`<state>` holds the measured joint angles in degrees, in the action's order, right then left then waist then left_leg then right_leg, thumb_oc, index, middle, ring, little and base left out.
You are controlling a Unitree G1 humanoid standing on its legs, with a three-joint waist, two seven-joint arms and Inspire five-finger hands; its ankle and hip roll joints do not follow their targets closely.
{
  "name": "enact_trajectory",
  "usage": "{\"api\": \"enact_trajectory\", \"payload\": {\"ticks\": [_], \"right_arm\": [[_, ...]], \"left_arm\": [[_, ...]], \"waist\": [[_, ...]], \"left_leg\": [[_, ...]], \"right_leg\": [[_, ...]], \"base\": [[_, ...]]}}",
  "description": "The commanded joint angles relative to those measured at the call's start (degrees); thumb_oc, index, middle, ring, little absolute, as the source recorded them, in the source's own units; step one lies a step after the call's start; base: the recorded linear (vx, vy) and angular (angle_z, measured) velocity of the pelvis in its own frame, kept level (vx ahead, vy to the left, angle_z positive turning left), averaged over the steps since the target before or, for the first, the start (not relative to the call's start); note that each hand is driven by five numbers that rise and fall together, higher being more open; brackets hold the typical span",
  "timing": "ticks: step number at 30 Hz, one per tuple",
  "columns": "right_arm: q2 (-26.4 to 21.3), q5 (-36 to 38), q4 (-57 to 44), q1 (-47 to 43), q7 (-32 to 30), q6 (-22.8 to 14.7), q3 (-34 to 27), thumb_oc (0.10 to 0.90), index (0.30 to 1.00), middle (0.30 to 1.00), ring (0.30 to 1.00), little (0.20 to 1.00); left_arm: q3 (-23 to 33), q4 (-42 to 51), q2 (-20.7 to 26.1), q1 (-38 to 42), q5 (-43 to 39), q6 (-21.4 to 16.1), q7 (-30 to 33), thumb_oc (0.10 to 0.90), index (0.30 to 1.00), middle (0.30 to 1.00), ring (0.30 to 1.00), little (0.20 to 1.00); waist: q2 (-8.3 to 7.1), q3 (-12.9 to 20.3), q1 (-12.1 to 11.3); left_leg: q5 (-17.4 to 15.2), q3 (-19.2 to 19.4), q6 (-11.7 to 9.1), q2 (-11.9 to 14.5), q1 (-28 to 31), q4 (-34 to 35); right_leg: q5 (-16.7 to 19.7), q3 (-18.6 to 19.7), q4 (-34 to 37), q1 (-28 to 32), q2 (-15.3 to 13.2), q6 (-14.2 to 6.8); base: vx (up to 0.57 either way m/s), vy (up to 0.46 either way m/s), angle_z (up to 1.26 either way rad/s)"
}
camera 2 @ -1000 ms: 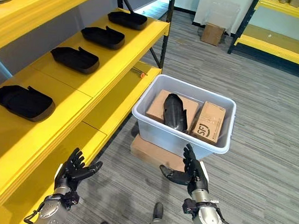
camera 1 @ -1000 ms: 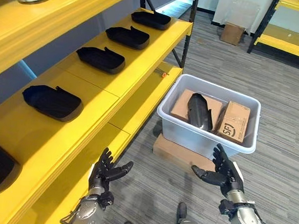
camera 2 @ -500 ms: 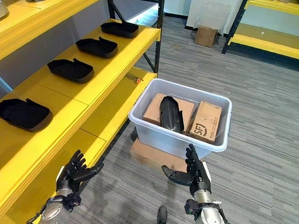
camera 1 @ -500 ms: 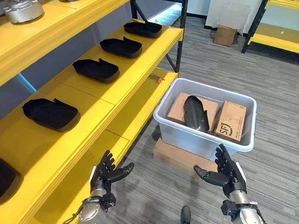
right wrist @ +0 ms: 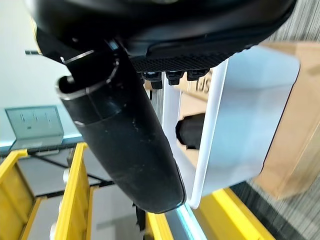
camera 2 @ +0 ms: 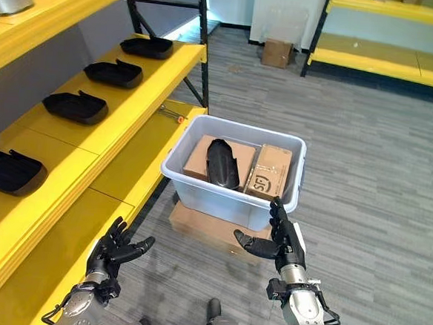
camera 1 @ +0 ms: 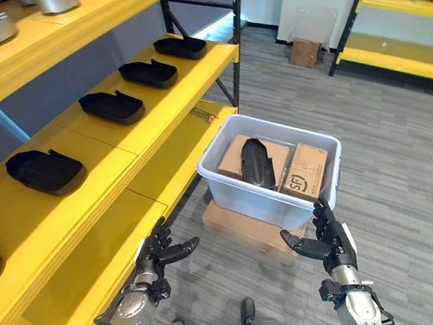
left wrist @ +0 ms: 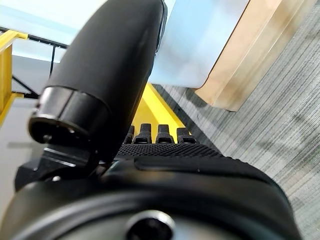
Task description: Move parts from the plastic box to the shelf.
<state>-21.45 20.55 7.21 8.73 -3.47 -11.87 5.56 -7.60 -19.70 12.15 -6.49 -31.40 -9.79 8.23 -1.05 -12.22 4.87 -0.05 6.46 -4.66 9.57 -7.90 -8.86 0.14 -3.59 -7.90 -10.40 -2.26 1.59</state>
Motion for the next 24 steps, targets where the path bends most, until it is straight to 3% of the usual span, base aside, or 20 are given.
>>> {"api": "enact_trajectory", "payload": {"ticks": [1, 2, 3, 6, 8, 9, 15, 18, 24], "right_arm": [[-1.9, -0.9, -6.0, -3.7, -0.5, -6.6, -0.6, 0.9, 1.0, 1.0, 1.0, 1.0], [-1.9, -0.9, -6.0, -3.7, -0.5, -6.6, -0.6, 0.9, 1.0, 1.0, 1.0, 1.0], [-1.9, -1.4, -5.4, -4.0, -0.6, -6.6, -0.7, 0.9, 1.0, 1.0, 1.0, 1.0], [-1.6, -1.5, -5.5, -4.1, -0.5, -6.4, -0.6, 0.9, 1.0, 1.0, 1.0, 1.0], [-0.9, -2.4, -4.9, -4.6, -0.4, -6.2, 0.3, 0.9, 1.0, 1.0, 1.0, 1.0], [-0.2, -2.6, -4.9, -4.9, -0.3, -5.8, 1.2, 0.9, 1.0, 1.0, 1.0, 1.0], [1.1, -2.8, -4.7, -6.6, -0.2, -4.7, 3.9, 0.9, 1.0, 1.0, 1.0, 1.0], [1.3, -3.6, -4.5, -7.0, 0.0, -4.1, 5.0, 0.9, 1.0, 1.0, 1.0, 1.0], [0.9, -4.7, -4.6, -6.2, 0.1, -3.6, 5.1, 0.9, 1.0, 1.0, 1.0, 1.0]], "left_arm": [[3.2, 5.2, 1.1, 3.0, 0.5, -5.6, 0.5, 0.9, 1.0, 1.0, 1.0, 1.0], [3.2, 5.2, 1.1, 3.0, 0.5, -5.6, 0.5, 0.9, 1.0, 1.0, 1.0, 1.0], [2.7, 5.1, 0.8, 3.4, 0.8, -5.9, 0.3, 0.9, 1.0, 1.0, 1.0, 1.0], [2.4, 4.8, 0.6, 3.5, 0.8, -6.0, 0.1, 0.9, 1.0, 1.0, 1.0, 1.0], [1.7, 4.7, 0.8, 4.1, 0.8, -6.3, 0.1, 0.9, 1.0, 1.0, 1.0, 1.0], [1.6, 4.8, 1.2, 4.4, 0.7, -6.5, 0.3, 0.9, 1.0, 1.0, 1.0, 1.0], [2.2, 4.7, 2.8, 6.0, 0.9, -6.5, 2.2, 0.9, 1.0, 1.0, 1.0, 1.0], [2.6, 4.4, 3.0, 6.3, 0.8, -6.3, 3.1, 0.9, 1.0, 1.0, 1.0, 1.0], [2.5, 4.4, 2.8, 6.0, 1.0, -6.2, 3.4, 0.9, 1.0, 1.0, 1.0, 1.0]], "waist": [[2.06, -0.7, -1.9], [2.04, -0.7, -1.9], [2.87, -0.8, -2.2], [3.32, -0.7, -2.1], [3.71, 0.0, -2.0], [3.36, 0.3, -2.2], [1.5, 1.4, -2.0], [0.36, 1.9, -2.1], [-0.42, 2.3, -1.6]], "left_leg": [[11.4, -6.7, -1.6, 2.2, -3.9, 9.8], [11.5, -6.7, -1.6, 2.2, -3.9, 9.8], [12.5, -8.0, -3.0, 1.8, -4.6, 12.2], [12.3, -7.0, -2.9, 2.0, -3.5, 12.3], [10.8, -6.1, -2.3, 1.4, -1.8, 11.7], [8.9, -6.4, -1.2, -0.2, -1.4, 10.0], [5.8, -1.7, 1.0, -1.7, -1.2, 8.2], [4.5, 0.0, 1.6, -2.0, -0.9, 7.6], [3.9, 0.4, 1.5, -1.9, -0.5, 7.5]], "right_leg": [[-4.9, 3.6, 2.6, 9.2, -1.1, -4.6], [-4.9, 3.6, 2.6, 9.2, -1.1, -4.6], [-5.9, 4.7, 2.6, 10.4, -0.9, -4.9], [-6.4, 5.2, 2.6, 11.1, -0.9, -5.1], [-6.6, 6.7, 3.0, 11.9, -2.5, -5.7], [-6.1, 7.9, 3.2, 11.7, -4.1, -6.8], [-4.3, 10.0, 3.9, 10.0, -7.6, -9.1], [-3.5, 10.7, 4.4, 9.2, -8.3, -9.8], [-3.2, 10.2, 5.2, 9.5, -8.4, -9.9]], "base": [[0.17, 0.156, -0.27], [0.19, 0.136, -0.2], [0.17, 0.159, -0.35], [0.11, 0.162, -0.58], [0.19, 0.358, -0.69], [0.14, 0.237, -0.86], [0.09, 0.179, -0.5], [0.05, 0.086, -0.29], [0.03, 0.006, -0.02]]}}
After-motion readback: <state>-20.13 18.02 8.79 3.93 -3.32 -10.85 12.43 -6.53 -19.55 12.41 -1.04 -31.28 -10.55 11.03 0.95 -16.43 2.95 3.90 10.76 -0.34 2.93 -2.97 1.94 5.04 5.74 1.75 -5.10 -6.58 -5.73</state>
